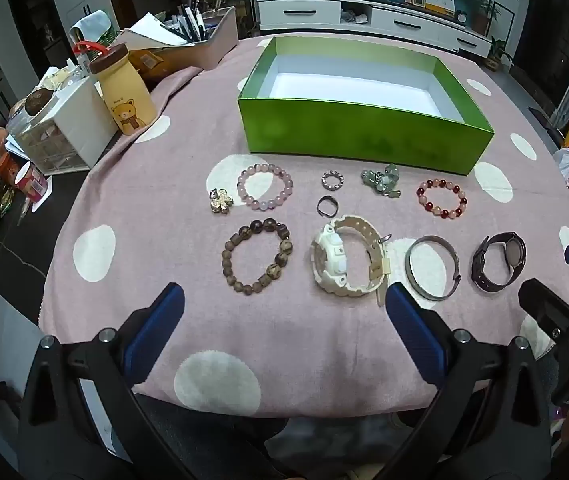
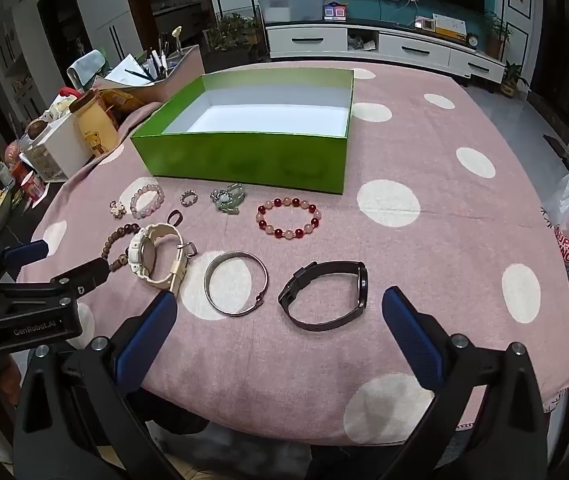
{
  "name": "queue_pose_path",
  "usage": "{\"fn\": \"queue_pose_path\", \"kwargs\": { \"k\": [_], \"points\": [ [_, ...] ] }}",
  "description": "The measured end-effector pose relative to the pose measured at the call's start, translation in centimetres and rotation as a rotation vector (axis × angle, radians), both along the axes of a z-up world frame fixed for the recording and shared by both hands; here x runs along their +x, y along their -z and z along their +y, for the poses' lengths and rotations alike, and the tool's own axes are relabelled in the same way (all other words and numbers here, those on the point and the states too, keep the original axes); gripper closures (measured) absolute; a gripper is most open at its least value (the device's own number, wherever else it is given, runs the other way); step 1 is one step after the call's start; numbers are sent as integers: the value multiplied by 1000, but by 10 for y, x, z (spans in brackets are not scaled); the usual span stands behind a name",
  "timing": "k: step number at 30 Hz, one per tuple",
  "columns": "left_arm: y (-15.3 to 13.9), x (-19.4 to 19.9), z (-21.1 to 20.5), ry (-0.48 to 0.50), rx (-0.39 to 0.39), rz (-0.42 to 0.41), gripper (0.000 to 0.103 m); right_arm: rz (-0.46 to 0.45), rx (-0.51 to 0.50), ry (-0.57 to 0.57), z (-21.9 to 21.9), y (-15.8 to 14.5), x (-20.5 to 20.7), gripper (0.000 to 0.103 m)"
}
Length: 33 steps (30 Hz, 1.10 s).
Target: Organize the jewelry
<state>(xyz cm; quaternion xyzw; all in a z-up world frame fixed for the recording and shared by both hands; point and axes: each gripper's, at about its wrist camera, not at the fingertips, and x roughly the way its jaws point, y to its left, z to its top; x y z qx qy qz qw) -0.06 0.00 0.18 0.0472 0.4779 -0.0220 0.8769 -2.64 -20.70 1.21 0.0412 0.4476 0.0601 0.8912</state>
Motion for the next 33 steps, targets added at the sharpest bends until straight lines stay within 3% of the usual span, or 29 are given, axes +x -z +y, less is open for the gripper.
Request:
{"fn": "queue_pose_path", "kwargs": {
  "k": [3, 33],
  "points": [
    [0, 1, 4, -2, -28, 8, 2, -1, 3, -1, 0, -1, -1, 1],
    [-5, -1, -2, 7, -10, 4, 2, -27, 8, -13, 2, -9, -7, 1]
  ]
}}
